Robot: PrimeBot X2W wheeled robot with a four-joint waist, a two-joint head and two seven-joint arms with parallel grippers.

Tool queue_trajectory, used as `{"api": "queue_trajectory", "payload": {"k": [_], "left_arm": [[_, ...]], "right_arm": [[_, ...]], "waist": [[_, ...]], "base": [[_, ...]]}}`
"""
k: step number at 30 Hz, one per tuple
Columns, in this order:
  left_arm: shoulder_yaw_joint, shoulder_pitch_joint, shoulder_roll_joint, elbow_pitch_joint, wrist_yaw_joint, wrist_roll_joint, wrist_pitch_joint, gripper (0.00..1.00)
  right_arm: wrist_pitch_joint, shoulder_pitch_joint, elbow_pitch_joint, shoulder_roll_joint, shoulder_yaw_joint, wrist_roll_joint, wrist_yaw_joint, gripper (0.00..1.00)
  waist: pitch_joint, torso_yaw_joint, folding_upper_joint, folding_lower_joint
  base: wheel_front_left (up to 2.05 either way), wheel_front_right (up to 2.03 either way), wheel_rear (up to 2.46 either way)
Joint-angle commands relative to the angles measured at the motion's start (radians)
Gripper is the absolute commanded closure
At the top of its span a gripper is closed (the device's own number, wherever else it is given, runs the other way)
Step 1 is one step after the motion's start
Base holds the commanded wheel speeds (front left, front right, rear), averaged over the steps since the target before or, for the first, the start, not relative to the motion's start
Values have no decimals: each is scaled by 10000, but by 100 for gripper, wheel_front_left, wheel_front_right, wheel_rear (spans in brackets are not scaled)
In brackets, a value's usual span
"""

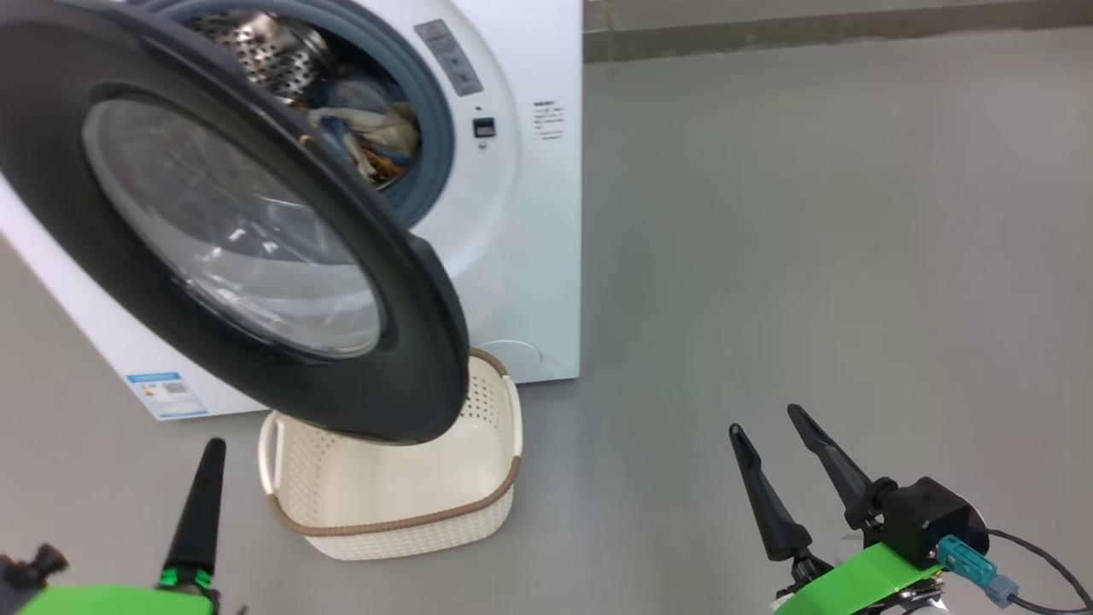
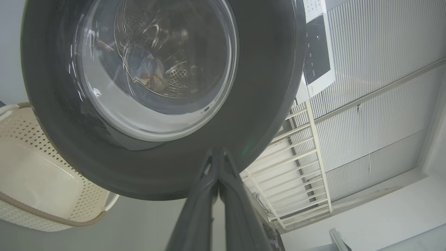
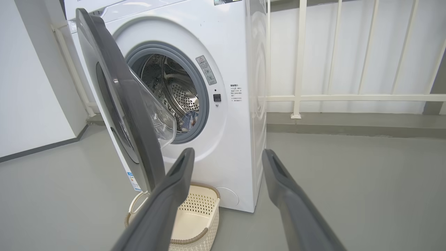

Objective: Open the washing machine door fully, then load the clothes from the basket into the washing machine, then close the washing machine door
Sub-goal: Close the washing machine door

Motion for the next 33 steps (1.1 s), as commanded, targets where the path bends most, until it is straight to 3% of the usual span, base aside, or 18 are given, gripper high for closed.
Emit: {"api": "queue_trajectory", "payload": {"k": [1,6,9,11,18,21,25,27,28,33], "left_arm": [[135,-110,309,-328,-71,391,-394,100],[-1092,273,989,83,-71,1870,-2827,100],[-1748,356,1532,660,-71,3263,-3616,100],[-1904,322,1654,943,-71,4314,-3717,100],[-1315,480,1035,632,-71,8225,-3733,100],[-1359,651,829,513,-71,9434,-3734,100],[-1699,780,883,681,-71,10027,-3735,100],[-1810,814,856,809,-71,10035,-3735,46],[-1819,811,840,847,-71,10029,-3735,0],[-1771,794,757,930,-71,10010,-3736,0]], "right_arm": [[-120,-31,-302,15,177,-164,16,0],[-120,47,-280,44,239,-191,16,0],[-120,74,-251,57,223,-204,16,0],[-120,83,-239,64,199,-205,16,0],[-120,89,-186,120,219,-199,16,0],[-120,88,-135,131,240,-219,16,0],[-120,72,-74,134,213,-249,16,0],[-120,64,-58,137,202,-257,16,0],[-120,63,-53,138,200,-261,16,0],[-120,78,-26,154,196,-277,16,0]], "waist": [[-172,246,0,0],[-306,508,0,0],[-368,611,0,0],[-396,678,0,0],[-436,765,0,0],[-434,751,0,0],[-437,728,0,0],[-436,717,0,0],[-437,713,0,0],[-454,688,0,0]], "base": [[0,0,0],[0,0,0],[0,0,0],[0,0,0],[0,0,0],[0,0,0],[0,0,0],[0,0,0],[0,0,0],[0,0,0]]}}
